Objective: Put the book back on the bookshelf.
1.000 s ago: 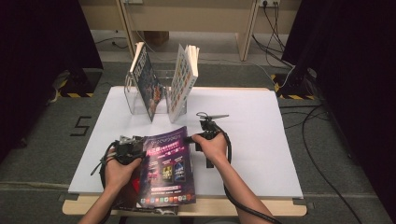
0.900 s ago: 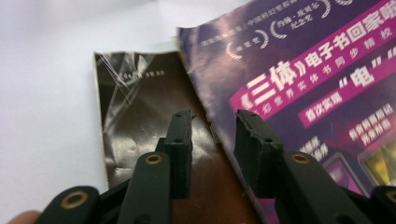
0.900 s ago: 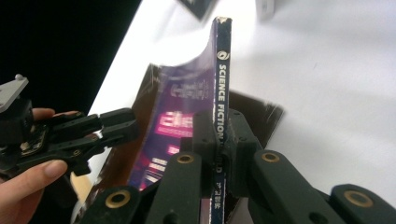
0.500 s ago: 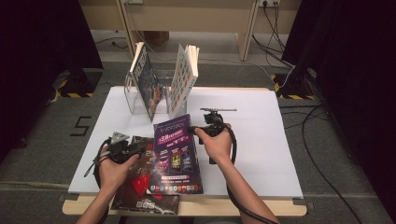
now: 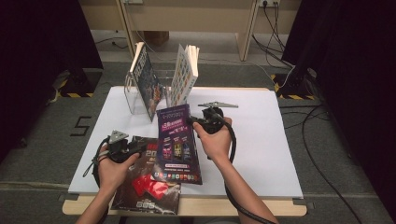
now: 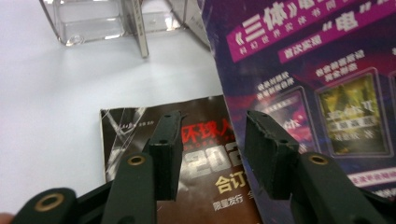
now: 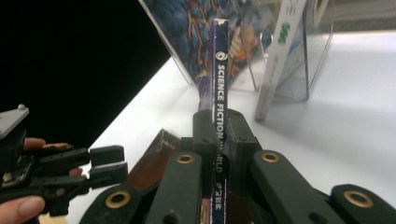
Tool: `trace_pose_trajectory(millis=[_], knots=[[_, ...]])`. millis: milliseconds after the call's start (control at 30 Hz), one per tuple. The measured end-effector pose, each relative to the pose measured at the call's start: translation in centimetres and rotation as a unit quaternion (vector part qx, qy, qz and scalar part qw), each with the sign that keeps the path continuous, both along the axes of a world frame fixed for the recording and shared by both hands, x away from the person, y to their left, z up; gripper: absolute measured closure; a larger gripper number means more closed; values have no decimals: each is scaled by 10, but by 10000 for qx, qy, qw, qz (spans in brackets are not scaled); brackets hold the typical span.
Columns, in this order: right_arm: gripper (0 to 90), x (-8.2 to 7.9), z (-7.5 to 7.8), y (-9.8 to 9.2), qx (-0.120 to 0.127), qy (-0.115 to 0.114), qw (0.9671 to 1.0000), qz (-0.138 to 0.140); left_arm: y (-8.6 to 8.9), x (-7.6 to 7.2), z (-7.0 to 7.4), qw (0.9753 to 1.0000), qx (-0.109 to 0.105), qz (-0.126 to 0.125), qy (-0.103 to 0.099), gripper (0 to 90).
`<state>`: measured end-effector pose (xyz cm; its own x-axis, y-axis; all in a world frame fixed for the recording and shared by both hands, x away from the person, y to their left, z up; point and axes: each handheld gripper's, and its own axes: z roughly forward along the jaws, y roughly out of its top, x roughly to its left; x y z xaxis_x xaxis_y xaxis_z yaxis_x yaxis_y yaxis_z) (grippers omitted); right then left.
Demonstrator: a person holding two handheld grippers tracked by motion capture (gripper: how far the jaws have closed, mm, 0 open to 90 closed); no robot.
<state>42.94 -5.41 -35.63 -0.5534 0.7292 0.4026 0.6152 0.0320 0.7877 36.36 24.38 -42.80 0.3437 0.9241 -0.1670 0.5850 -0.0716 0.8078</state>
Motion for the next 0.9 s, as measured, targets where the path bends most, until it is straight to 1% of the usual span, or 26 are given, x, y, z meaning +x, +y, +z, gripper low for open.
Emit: trace_pose_trajectory(millis=[67,167,200,267,333,367,500,567,700,733,767,900], knots=[[848,1,4,1,-11,-99,9999,-32,-1,-1,3,10000,-44,-44,-53,550],[848,1,8,2,17,-150,9999,-81,-3,-1,7,9998,-120,-92,-113,538],[848,1,9,3,48,-169,9998,-91,-4,-1,8,9997,-165,-93,-154,531],[848,2,11,3,19,-254,9996,-119,-6,0,9,9995,-208,-108,-232,512],[848,2,12,4,48,-283,9995,-147,-7,0,11,9994,-202,-125,-267,496],[848,2,13,4,32,-341,9993,-157,-7,0,11,9993,-194,-136,-289,491],[847,2,17,6,46,-450,9987,-219,-9,0,14,9991,-225,-153,-314,472],[847,2,20,6,63,-502,9985,-229,-10,0,16,9991,-204,-160,-328,462],[847,2,26,9,74,-616,9978,-248,-12,1,18,9990,-201,-204,-354,458],[848,1,27,10,82,-599,9978,-256,-13,1,19,9989,-203,-217,-365,458],[848,2,29,11,76,-666,9974,-257,-14,1,20,9989,-185,-234,-363,458],[847,3,33,14,150,-714,9969,-277,-15,2,24,9986,-226,-245,-406,459]])
